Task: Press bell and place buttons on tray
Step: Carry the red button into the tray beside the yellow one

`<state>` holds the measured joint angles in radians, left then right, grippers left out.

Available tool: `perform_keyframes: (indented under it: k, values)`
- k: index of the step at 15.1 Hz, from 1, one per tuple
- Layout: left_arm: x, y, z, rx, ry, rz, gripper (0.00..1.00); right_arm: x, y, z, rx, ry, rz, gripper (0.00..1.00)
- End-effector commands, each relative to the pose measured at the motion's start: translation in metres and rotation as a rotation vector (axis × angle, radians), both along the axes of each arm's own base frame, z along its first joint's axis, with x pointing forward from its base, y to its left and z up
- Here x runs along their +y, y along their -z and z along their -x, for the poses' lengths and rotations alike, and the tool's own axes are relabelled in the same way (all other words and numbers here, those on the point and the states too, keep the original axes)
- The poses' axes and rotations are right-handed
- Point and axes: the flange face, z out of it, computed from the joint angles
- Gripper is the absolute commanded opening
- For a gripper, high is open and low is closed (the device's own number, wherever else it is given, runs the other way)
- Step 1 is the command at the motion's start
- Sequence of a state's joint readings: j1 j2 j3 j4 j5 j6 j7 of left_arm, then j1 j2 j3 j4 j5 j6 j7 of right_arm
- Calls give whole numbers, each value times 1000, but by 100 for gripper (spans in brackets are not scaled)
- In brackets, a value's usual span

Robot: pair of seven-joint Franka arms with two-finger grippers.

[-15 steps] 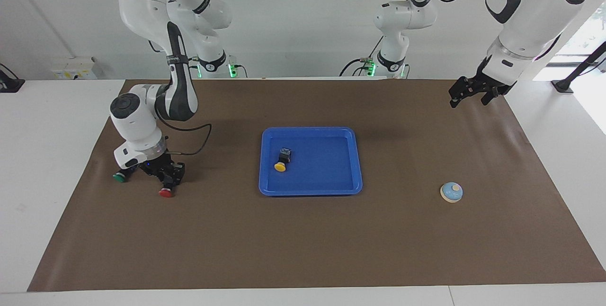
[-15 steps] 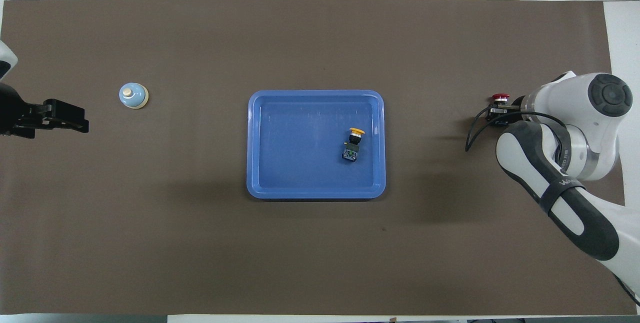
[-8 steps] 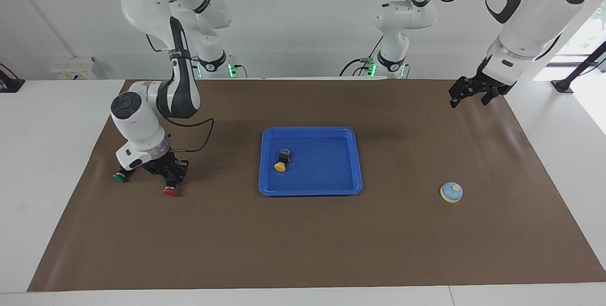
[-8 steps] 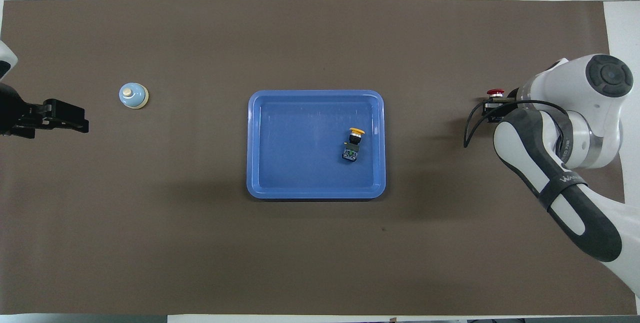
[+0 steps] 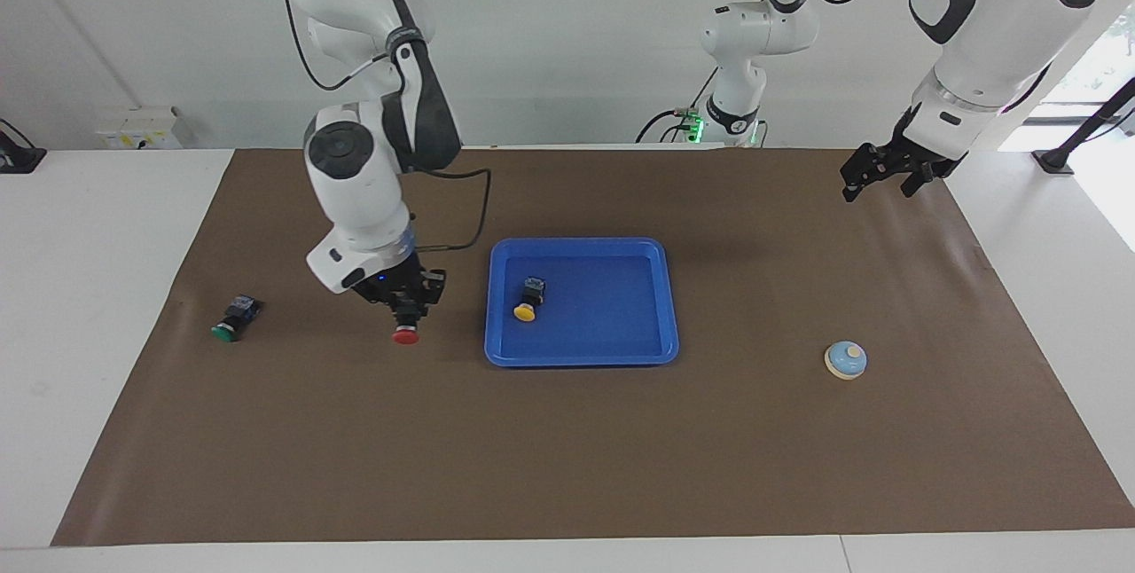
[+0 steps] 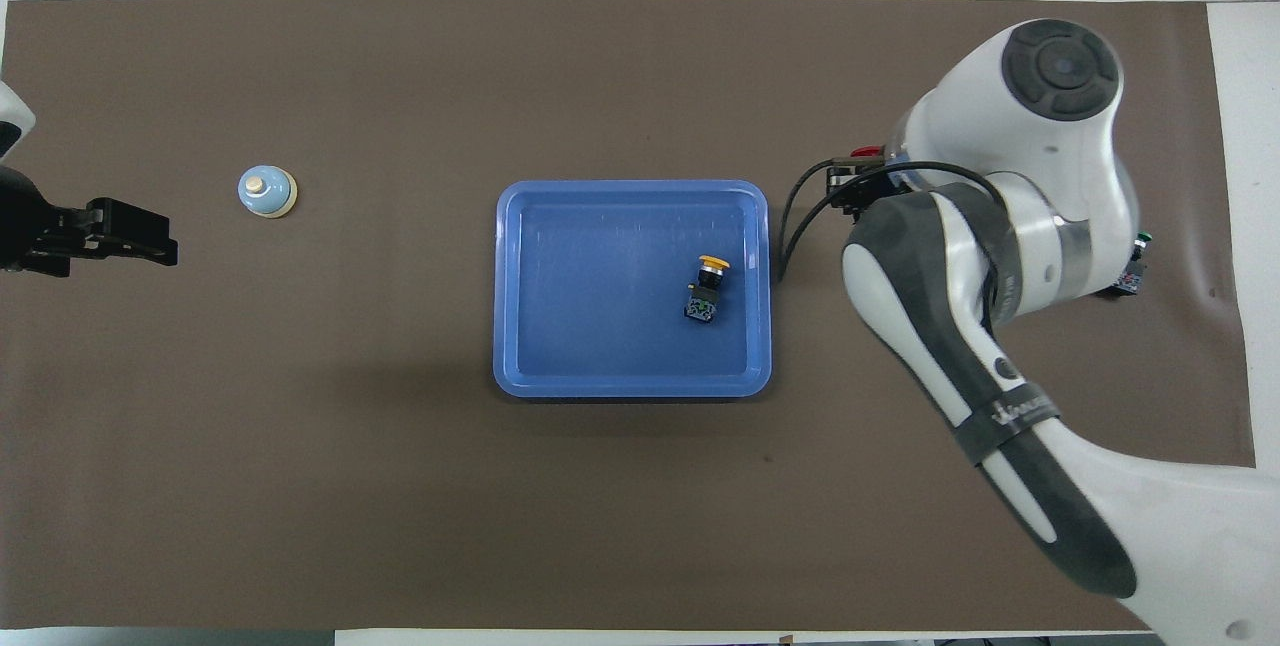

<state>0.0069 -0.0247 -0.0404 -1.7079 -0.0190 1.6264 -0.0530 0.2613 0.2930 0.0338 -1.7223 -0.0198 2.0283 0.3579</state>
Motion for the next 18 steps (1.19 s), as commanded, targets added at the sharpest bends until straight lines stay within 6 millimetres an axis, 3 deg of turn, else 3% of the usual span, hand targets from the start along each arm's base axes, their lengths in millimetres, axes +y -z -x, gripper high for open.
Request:
perform_keyframes:
  k: [1,3,5,8,12,18]
  values:
    - [2,-6,5,-5,-10,-14,100,74,-3,15,4,29,-22,0]
    - [2,-6,5,-5,-10,-14,100,137,6,39,35,55,-77,0]
    - [2,-6,5,-5,-8,-14,100,181,26,56,37,48,-76,0]
    - [2,-6,5,-5,-8,-14,100,219,70,73,10,34,-87,0]
    - [2,-6,5,-5,-10,-14,100,211,105,83,-7,28,-93,0]
    - [2,-6,5,-5,-10,-14,100,202,117,92,5,56,-88,0]
